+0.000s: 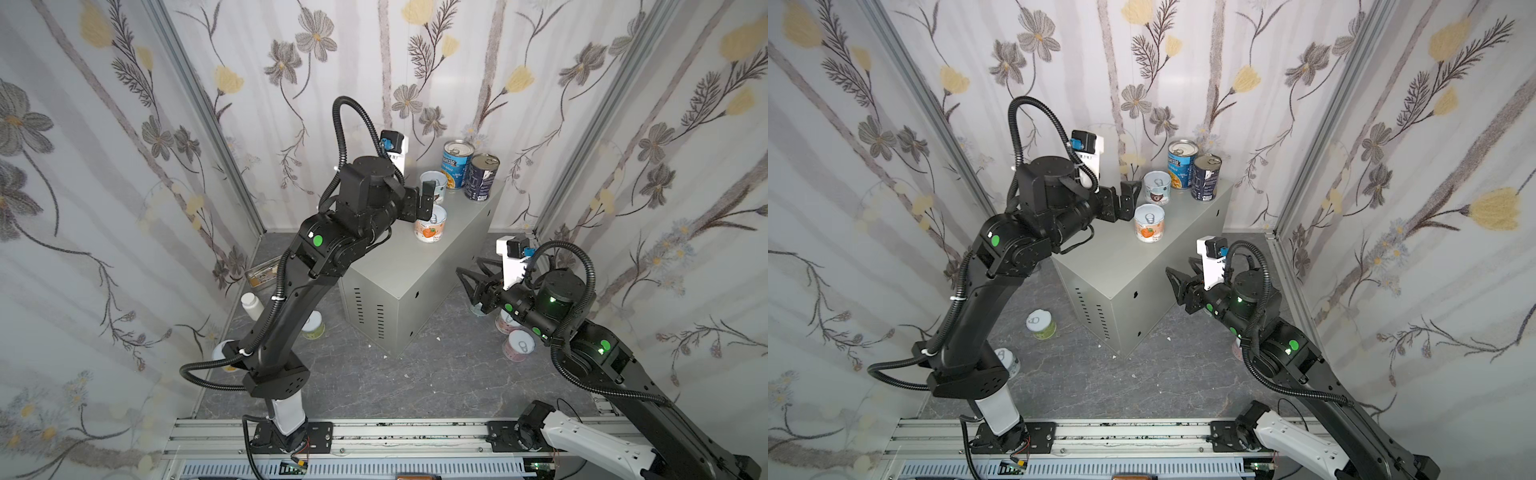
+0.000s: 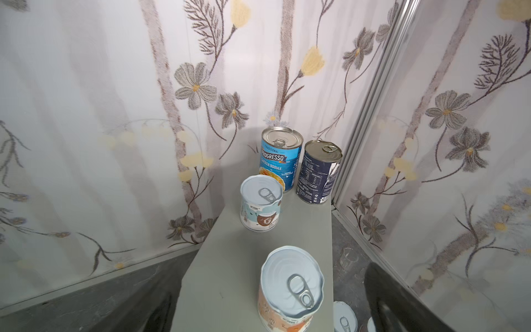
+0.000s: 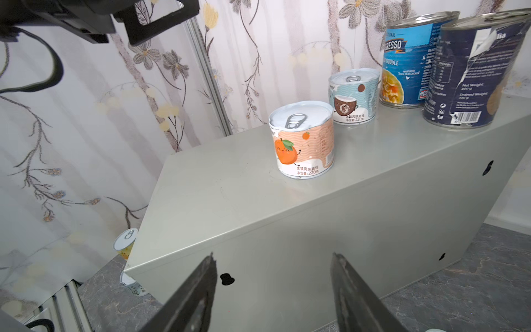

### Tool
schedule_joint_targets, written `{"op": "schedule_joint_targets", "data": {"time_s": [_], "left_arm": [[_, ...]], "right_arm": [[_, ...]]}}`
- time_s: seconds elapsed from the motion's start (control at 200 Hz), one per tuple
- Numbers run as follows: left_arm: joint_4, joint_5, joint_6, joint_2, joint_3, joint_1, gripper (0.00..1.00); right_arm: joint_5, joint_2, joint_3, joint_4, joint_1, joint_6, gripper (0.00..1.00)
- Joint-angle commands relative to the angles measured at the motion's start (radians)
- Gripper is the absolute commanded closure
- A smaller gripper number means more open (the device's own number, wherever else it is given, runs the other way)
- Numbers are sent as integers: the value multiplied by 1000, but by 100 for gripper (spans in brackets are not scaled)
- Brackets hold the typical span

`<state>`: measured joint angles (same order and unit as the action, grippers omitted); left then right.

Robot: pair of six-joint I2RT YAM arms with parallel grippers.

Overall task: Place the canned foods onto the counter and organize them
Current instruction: 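Lower the orange-label can onto the cabinet top and open the left gripper, then push the orange-label can toward the coffee-cup can with the right gripper while the left withdraws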

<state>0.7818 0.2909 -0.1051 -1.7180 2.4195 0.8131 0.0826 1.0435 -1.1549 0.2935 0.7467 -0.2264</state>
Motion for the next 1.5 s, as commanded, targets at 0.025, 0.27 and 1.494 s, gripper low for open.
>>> {"op": "schedule_joint_targets", "data": {"time_s": [0.025,0.27,1.494], "left_arm": [[-137,74,-6,176,-276,-19,0],[-356,60,-92,535,-863,-74,0],[-377,-29,-146,727,-1187,-74,0]], "right_arm": [[92,61,-47,-32,45,-51,45],[66,257,-233,9,113,-44,45],[-22,787,-753,205,-82,79,43]]}}
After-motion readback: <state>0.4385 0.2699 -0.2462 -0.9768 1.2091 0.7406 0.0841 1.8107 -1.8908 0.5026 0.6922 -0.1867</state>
